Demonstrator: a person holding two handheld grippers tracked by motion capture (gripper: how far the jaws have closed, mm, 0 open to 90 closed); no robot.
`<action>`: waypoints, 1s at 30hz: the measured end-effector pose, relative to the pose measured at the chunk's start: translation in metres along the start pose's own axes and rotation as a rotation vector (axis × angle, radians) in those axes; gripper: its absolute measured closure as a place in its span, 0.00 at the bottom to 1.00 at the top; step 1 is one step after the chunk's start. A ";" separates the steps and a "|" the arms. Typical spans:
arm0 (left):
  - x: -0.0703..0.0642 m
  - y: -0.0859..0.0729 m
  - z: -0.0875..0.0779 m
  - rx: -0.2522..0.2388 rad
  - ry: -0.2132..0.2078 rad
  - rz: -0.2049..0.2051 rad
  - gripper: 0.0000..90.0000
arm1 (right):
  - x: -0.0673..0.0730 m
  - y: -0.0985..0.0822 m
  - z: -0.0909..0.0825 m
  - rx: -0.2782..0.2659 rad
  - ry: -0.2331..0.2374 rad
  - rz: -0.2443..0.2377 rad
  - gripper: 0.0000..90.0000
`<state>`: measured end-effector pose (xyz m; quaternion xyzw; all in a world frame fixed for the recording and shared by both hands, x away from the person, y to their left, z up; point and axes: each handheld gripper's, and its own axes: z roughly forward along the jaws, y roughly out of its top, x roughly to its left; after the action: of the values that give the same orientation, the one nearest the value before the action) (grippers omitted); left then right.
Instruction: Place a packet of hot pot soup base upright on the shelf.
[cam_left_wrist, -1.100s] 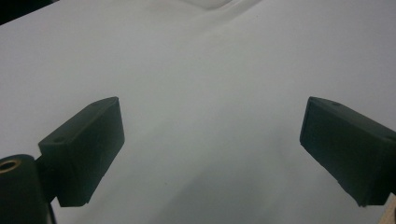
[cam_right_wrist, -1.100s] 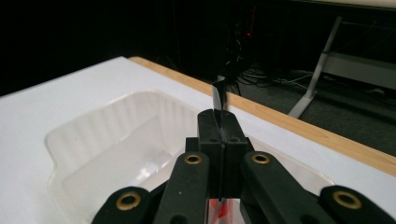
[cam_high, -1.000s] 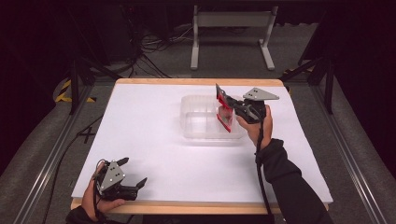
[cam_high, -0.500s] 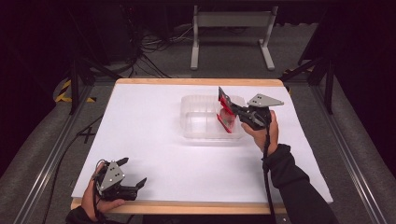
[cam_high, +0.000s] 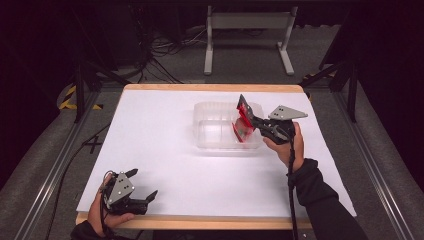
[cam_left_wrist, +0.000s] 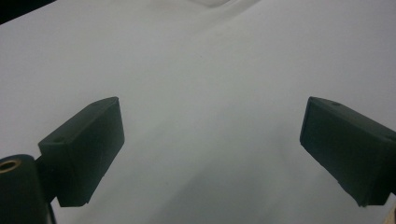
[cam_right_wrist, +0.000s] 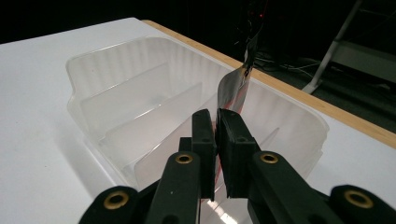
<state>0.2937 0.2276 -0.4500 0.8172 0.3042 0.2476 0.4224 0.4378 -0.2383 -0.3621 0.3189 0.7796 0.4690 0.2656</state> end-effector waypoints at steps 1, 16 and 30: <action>0.000 0.000 -0.001 0.000 -0.001 0.001 0.08 | 0.000 0.000 0.000 0.001 -0.003 -0.007 0.94; 0.000 0.000 0.000 0.003 0.002 0.005 0.08 | 0.002 0.011 -0.025 0.027 -0.010 -0.096 0.93; -0.001 0.000 -0.001 0.004 0.006 0.006 0.08 | 0.009 0.003 -0.047 0.084 -0.006 -0.175 0.89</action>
<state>0.2928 0.2277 -0.4500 0.8181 0.3038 0.2507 0.4189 0.3994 -0.2565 -0.3409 0.2619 0.8227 0.4099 0.2941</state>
